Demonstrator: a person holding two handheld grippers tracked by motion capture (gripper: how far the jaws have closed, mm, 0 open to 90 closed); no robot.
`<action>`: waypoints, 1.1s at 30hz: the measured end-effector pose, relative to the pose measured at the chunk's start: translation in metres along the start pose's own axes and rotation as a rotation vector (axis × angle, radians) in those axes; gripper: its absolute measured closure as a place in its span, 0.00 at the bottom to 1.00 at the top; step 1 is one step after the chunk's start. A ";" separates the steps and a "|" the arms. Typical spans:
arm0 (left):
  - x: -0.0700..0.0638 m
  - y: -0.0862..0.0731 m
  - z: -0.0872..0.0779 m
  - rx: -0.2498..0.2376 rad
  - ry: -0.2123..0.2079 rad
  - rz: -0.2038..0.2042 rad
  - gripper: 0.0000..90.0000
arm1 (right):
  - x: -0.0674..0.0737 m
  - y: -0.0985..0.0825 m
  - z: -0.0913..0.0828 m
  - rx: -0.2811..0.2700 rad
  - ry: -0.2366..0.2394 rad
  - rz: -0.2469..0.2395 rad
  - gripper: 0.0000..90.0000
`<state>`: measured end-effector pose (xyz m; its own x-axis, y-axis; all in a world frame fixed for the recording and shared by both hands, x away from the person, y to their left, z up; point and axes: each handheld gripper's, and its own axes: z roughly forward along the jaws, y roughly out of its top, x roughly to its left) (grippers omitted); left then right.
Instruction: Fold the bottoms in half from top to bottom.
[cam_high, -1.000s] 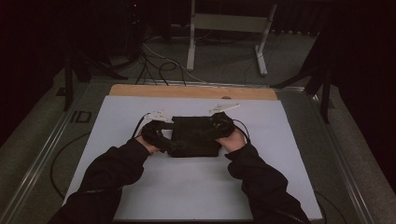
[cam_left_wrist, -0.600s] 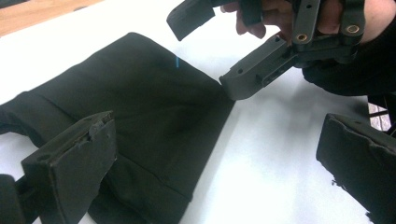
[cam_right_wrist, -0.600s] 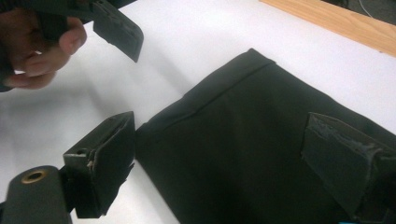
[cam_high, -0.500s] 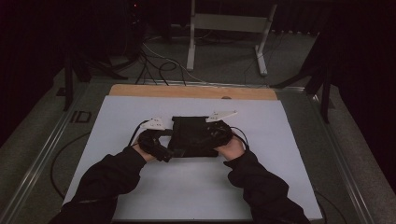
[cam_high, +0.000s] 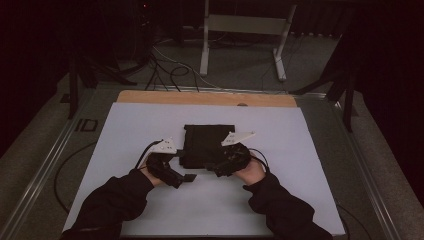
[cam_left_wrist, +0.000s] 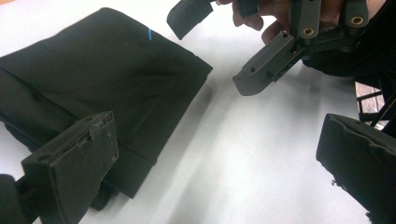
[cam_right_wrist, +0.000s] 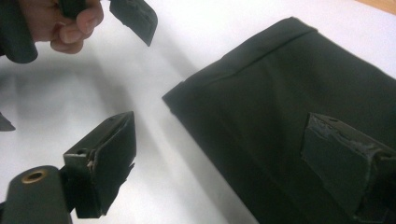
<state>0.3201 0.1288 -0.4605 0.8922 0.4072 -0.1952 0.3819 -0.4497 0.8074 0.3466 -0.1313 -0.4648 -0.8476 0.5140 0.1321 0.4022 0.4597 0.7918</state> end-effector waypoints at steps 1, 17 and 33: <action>-0.002 -0.001 0.000 -0.002 0.002 0.004 0.00 | 0.001 -0.001 0.000 0.001 -0.001 0.001 0.12; -0.027 -0.019 0.000 0.012 -0.022 0.043 0.00 | 0.024 -0.030 -0.010 0.035 0.049 -0.076 0.12; -0.036 -0.034 -0.001 0.036 -0.045 0.060 0.00 | 0.035 -0.049 -0.014 0.075 0.062 -0.116 0.12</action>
<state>0.2747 0.1304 -0.4799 0.9234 0.3429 -0.1727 0.3352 -0.5006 0.7981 0.2927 -0.1460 -0.4908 -0.9086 0.4098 0.0807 0.3232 0.5675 0.7572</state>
